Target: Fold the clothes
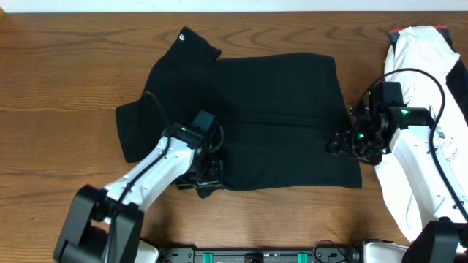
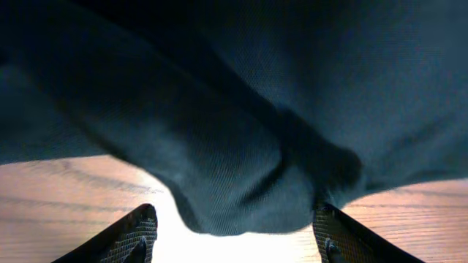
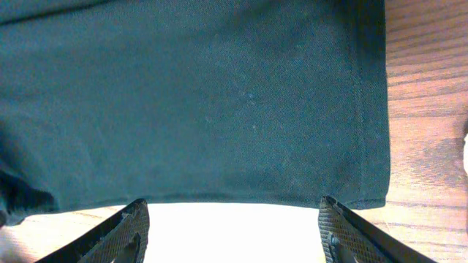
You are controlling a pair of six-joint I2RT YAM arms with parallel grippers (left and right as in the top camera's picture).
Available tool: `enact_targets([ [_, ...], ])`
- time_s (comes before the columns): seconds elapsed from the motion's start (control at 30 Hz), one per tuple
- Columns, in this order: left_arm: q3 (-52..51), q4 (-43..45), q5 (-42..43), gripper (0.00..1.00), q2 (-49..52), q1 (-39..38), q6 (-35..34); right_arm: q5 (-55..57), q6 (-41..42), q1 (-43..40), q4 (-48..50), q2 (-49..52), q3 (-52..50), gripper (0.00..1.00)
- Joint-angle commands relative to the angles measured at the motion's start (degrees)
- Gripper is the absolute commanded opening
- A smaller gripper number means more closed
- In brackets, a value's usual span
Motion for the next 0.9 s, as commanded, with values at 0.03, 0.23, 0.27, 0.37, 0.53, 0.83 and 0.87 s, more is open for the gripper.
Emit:
enact_targets([
  [0.03, -0.6, 0.4, 3.1, 0.63, 3.6, -0.3, -0.7, 0.4, 0.9, -0.3, 0.1, 0.3, -0.1, 0.72],
  [0.23, -0.3, 0.0, 3.0, 0.13, 4.4, -0.3, -0.5, 0.4, 0.9, -0.3, 0.1, 0.3, -0.1, 0.72],
  [0.27, 0.2, -0.5, 3.0, 0.09, 4.2, -0.2, -0.4, 0.4, 0.9, -0.3, 0.2, 0.3, -0.1, 0.72],
  [0.37, 2.8, -3.0, 3.0, 0.06, 4.0, -0.2, -0.1, 0.4, 0.9, -0.6, 0.2, 0.3, -0.1, 0.72],
  [0.53, 8.7, -7.3, 2.8, 0.06, 4.0, -0.2, 2.7, 0.6, 0.9, -0.6, 0.3, 0.3, -0.1, 0.72],
  [0.83, 12.0, -4.7, -3.6, 0.06, 4.2, -0.2, 6.6, 0.6, 0.9, -0.6, 0.4, 0.3, -0.1, 0.73],
  [0.87, 12.0, -4.0, -4.3, 0.06, 4.2, -0.2, 7.0, 0.6, 0.9, -0.6, 0.4, 0.3, -0.1, 0.73],
])
